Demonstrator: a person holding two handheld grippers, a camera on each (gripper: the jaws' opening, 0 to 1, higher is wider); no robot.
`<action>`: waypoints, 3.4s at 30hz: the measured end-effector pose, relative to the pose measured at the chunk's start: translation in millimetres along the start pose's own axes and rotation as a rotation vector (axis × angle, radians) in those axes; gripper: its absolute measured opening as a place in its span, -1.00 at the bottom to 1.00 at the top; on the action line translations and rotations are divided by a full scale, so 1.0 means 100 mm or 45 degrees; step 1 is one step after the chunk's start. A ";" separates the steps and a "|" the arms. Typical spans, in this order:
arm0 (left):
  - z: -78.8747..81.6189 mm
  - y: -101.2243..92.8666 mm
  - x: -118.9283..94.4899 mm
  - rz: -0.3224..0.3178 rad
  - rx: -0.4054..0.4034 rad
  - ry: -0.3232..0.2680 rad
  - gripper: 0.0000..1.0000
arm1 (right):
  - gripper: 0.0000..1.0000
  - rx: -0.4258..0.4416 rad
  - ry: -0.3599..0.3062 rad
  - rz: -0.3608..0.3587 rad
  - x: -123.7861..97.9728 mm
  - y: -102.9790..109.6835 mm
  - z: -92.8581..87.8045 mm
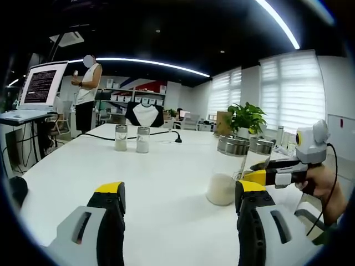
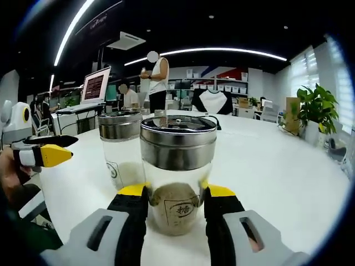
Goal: Rotate the seasoning bottle until the label or dispensing opening points toward the visible target arrow and the bottle remains upright within the marked orientation range
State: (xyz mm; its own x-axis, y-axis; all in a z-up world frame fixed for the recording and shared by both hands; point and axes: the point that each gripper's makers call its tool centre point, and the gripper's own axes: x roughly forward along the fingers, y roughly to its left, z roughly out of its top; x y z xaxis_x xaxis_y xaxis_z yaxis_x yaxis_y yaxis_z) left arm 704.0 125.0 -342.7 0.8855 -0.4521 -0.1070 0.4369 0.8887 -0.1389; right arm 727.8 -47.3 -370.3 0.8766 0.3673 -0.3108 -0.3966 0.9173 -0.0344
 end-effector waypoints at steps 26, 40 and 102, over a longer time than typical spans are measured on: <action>0.01 0.03 -0.01 0.006 -0.005 -0.001 0.72 | -0.07 -0.098 -0.015 0.163 -0.18 0.01 0.10; 0.02 0.01 -0.01 0.006 0.000 -0.002 0.71 | 0.00 -0.270 0.006 0.570 -0.23 0.09 0.10; 0.00 -0.03 0.01 -0.002 0.008 0.008 0.71 | -0.28 -0.211 -0.061 0.872 -0.16 0.14 0.01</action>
State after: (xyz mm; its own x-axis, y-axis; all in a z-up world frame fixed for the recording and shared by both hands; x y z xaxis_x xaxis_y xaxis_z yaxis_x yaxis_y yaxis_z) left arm 704.1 122.0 -342.5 0.8839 -0.4539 -0.1130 0.4393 0.8885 -0.1325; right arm 708.7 -40.6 -364.4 0.4248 0.8633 -0.2724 -0.8962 0.4437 0.0084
